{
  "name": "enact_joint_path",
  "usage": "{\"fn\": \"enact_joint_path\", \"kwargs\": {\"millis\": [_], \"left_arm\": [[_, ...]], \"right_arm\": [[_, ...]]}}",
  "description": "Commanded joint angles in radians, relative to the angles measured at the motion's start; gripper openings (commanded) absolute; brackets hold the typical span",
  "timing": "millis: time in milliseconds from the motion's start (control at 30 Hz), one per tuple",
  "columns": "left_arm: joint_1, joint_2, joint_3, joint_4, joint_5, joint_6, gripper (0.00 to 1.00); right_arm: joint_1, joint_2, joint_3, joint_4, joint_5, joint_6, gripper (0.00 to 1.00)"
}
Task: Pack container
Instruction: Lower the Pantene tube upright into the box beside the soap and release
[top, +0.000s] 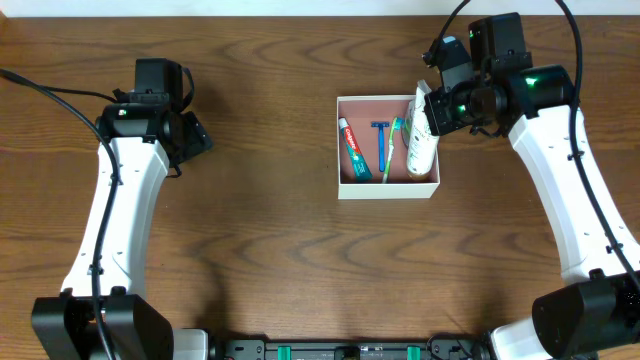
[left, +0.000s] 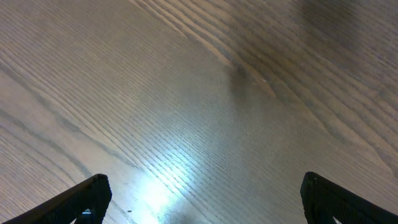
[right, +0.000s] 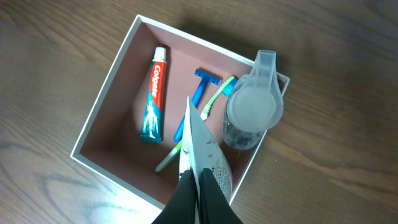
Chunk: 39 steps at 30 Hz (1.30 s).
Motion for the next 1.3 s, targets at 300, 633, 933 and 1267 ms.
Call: {"fn": "enact_joint_path", "kwargs": {"millis": [300,633,933,1267], "left_arm": [[0.004,0.004,-0.006,-0.003,-0.012,-0.002,0.98],[0.004,0.004,-0.006,-0.003,-0.012,-0.002,0.98],[0.004,0.004,-0.006,-0.004,-0.012,-0.002,0.98],[0.004,0.004,-0.006,-0.003,-0.012,-0.002,0.98]], "right_arm": [[0.008,-0.011,-0.072,0.054,-0.011,-0.011,0.01],[0.008,-0.011,-0.100,0.079,-0.003,-0.011,0.01],[0.006,-0.011,-0.100,0.057,0.064,-0.010,0.01],[0.006,-0.011,-0.100,0.031,0.074,-0.003,0.05]]}}
